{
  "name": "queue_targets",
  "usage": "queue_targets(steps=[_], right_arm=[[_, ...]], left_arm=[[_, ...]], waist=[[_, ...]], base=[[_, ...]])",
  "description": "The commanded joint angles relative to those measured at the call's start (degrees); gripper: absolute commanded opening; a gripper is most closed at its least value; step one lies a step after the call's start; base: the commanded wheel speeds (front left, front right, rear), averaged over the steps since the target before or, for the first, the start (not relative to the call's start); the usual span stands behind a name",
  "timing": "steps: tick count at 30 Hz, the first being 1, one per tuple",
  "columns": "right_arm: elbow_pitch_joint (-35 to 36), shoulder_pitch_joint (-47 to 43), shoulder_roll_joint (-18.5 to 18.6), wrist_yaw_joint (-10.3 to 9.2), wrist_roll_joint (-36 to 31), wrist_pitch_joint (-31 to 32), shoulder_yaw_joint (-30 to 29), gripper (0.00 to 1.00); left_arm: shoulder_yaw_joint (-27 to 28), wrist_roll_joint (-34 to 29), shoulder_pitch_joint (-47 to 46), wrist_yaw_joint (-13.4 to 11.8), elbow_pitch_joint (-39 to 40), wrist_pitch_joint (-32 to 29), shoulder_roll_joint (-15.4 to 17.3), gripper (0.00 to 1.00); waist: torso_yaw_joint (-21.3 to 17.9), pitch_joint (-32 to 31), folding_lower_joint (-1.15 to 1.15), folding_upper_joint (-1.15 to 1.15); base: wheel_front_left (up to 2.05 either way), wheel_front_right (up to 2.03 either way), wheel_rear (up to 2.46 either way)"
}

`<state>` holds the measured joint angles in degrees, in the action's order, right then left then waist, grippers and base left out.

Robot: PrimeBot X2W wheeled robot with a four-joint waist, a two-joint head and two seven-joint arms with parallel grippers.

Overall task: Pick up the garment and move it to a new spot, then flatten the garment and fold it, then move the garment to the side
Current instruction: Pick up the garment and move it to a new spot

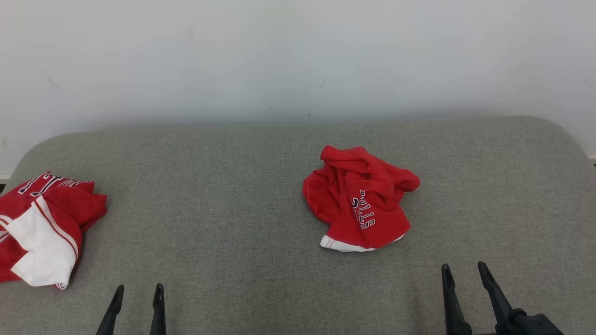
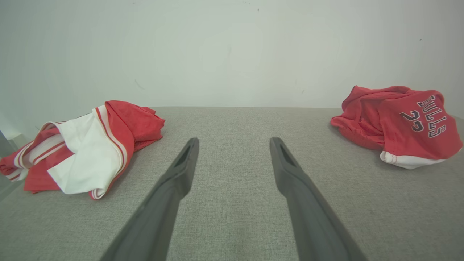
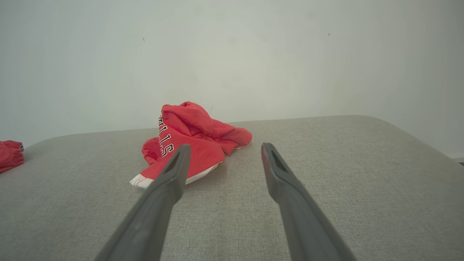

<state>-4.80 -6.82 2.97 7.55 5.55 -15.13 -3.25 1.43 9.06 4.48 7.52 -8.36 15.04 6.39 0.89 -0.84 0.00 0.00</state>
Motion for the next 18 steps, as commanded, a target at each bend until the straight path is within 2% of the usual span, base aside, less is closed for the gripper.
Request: queue_targets(steps=[1,18], right_arm=[[-0.10,0.12,-0.18,-0.13,-0.04,-0.02,0.08,1.00],[-0.07,0.10,-0.18,-0.13,-0.48,-0.02,0.14,1.00]], left_arm=[[0.00,0.10,-0.55,-0.08,-0.17,0.20,0.33,1.00],[-0.29,0.24,-0.65,-0.07,-0.23,0.20,0.68,1.00]], waist=[[-0.04,-0.04,0.00,0.00],[-0.06,-0.24,0.00,0.00]], base=[[0.00,0.00,0.00],[0.00,0.00,0.00]])
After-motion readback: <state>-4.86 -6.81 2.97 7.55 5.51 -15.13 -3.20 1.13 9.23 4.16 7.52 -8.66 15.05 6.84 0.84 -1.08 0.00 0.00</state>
